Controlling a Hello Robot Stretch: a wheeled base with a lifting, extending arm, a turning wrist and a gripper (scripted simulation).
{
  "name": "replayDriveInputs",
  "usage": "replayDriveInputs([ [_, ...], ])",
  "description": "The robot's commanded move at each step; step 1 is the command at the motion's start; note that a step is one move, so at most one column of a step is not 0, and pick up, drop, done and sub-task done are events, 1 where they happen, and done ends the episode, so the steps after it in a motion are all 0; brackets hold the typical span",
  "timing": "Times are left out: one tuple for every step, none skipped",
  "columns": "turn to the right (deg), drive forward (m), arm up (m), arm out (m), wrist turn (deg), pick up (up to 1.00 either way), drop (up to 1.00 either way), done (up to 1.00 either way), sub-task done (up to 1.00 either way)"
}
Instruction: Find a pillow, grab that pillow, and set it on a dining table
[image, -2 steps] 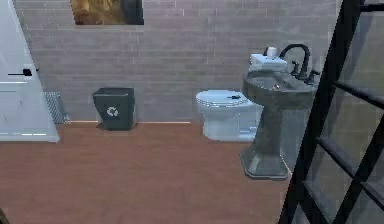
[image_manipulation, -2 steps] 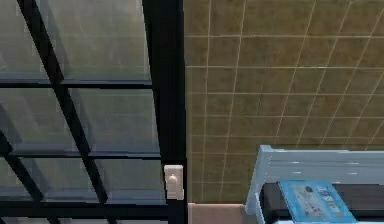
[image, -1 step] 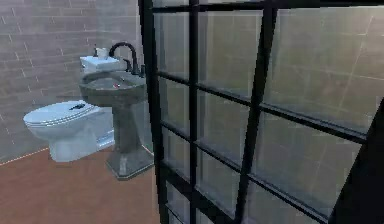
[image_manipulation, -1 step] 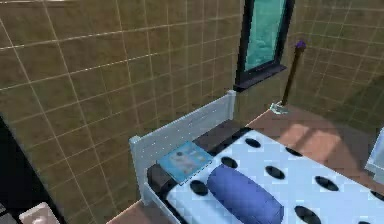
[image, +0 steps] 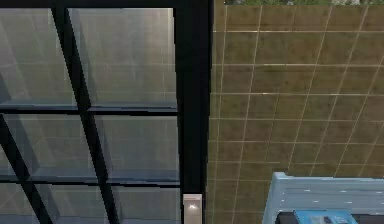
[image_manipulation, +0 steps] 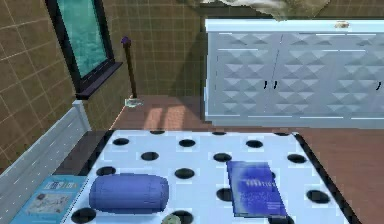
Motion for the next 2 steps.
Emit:
replayDriveInputs([
  [39.0,0.00,0.00,0.00,0.0,0.00,0.00,0.00,0.00],
  [0.0,0.05,0.00,0.00,0.0,0.00,0.00,0.00,0.00],
])
